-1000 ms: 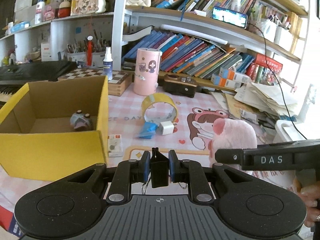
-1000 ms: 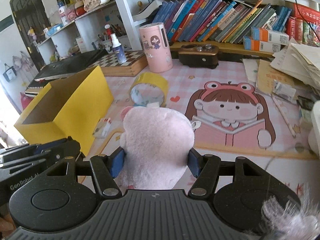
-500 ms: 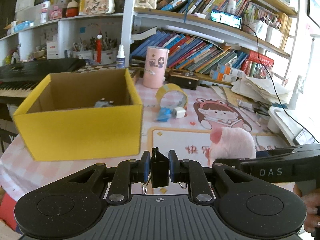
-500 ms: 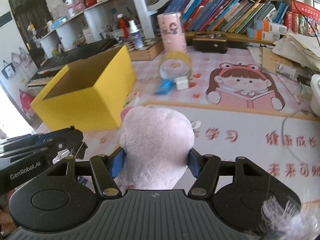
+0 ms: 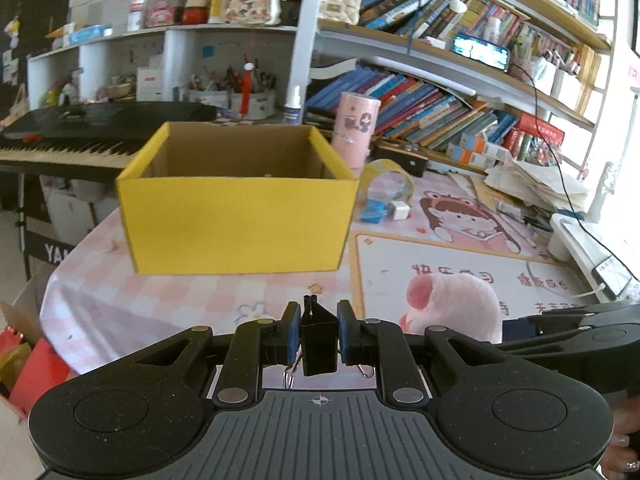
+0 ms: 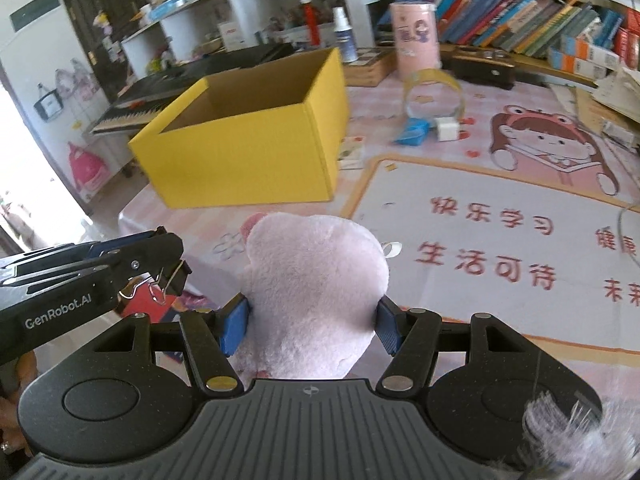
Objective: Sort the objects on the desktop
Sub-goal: 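Carry the plush pig and binder clip in both tools over the yellow box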
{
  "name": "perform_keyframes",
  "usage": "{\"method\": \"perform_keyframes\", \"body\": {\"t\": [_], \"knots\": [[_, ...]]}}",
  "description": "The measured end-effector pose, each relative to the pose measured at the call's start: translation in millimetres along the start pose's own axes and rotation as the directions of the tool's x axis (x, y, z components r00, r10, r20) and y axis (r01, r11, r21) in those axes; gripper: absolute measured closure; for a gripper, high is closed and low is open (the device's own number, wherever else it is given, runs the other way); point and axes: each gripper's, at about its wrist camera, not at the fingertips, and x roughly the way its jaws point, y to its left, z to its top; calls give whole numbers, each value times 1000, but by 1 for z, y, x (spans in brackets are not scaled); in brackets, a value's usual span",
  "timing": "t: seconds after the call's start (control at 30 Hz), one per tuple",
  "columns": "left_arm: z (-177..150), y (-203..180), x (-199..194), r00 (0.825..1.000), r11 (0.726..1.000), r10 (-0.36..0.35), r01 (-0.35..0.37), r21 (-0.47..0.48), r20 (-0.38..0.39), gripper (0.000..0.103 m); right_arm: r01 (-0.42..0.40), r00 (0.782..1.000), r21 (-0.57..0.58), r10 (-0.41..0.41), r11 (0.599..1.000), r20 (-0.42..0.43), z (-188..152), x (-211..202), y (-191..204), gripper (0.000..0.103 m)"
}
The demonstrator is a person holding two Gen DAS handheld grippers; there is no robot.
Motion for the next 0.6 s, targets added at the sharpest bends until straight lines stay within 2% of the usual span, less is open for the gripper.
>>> {"method": "perform_keyframes", "body": {"t": [0.6], "knots": [[-1, 35, -20, 996, 996, 68, -65, -60, 52, 85, -54, 998, -98, 55, 994, 2, 9, 9, 41, 42]]}}
